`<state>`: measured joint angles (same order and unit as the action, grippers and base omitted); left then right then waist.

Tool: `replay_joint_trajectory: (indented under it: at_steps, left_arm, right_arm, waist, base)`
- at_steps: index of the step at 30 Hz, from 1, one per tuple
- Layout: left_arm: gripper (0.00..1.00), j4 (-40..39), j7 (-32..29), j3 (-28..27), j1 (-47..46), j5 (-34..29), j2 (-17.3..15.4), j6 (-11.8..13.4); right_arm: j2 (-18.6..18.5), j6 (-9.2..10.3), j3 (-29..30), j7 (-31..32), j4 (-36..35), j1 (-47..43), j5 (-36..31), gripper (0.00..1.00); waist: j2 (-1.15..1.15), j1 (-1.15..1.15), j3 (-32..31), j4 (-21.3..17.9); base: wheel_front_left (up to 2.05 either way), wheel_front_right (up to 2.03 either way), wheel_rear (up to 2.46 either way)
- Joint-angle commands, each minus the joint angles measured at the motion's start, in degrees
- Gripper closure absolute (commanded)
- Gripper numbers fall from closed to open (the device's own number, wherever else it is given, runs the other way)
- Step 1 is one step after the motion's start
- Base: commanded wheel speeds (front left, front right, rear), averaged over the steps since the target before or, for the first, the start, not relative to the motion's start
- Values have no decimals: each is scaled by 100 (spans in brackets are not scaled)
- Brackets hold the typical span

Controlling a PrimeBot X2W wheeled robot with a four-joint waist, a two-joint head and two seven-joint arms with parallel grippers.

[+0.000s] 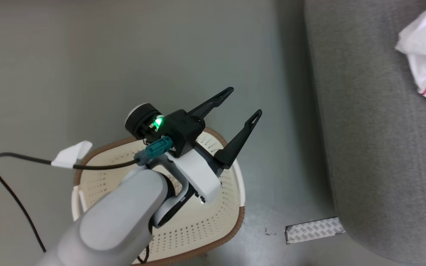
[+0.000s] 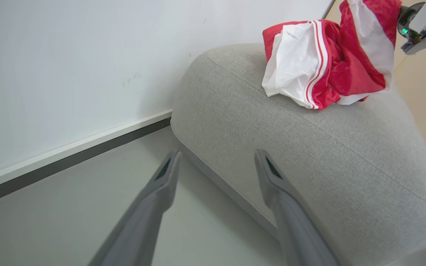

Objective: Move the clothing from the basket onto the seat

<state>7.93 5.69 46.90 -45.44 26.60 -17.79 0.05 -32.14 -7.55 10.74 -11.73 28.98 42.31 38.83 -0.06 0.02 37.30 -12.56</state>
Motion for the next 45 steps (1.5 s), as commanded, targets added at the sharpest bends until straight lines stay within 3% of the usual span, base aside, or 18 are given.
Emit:
replay_joint_trajectory:
  at_steps: [1, 9, 12, 17, 19, 20, 33, 40, 45]
  left_arm:
    - [0, 8, 75, -8, -69, 26, -4, 5]
    - [0, 149, 212, -6, -103, 80, 92, 16]
    - [0, 218, 282, 1, -78, 117, 126, 9]
    - [0, 359, 372, -2, -13, 163, 162, 21]
    - [0, 405, 418, 1, -1, 172, 168, 23]
    - [0, 419, 425, 2, 6, 185, 172, 22]
    - [0, 832, 737, -89, 588, 497, 175, 78]
    - [0, 866, 856, -312, 1106, 705, 58, 219]
    - [0, 748, 899, -543, 1382, 890, -60, 367]
  right_arm:
    - [-171, 13, -60, 175, 265, 169, -2, 100]
    - [-723, 13, -680, 1371, 1244, 639, -53, 100]
    - [-858, 13, -891, 1925, 1469, 714, 94, 73]
    - [-970, 13, -1190, 2462, 1531, 742, 309, 66]
    - [-1012, 13, -1267, 2526, 1546, 733, 359, 50]
    - [-1033, 13, -1299, 2557, 1555, 723, 374, 0]
    - [-1160, 13, -1917, 2761, 1220, 16, 447, 0]
    - [-1335, 13, -2030, 2723, 483, -518, 380, 0]
    - [-1190, 13, -1943, 2608, -67, -746, 409, 0]
  waist:
    - [0, -2, 169, 219]
    - [0, -2, 212, 449]
    - [0, -2, 161, 499]
    - [0, -2, 2, 520]
    - [0, -2, -74, 515]
    - [0, -2, -115, 510]
    - [0, -2, -1514, 306]
    - [0, -2, -2400, 323]
    - [0, -2, -2777, 408]
  base:
    - [0, 0, 0]
    - [0, 0, 0]
    - [0, 0, 0]
    - [0, 0, 0]
    - [0, 0, 0]
    - [0, 0, 0]
    - [0, 0, 0]
    - [0, 0, 0]
    - [0, 0, 0]
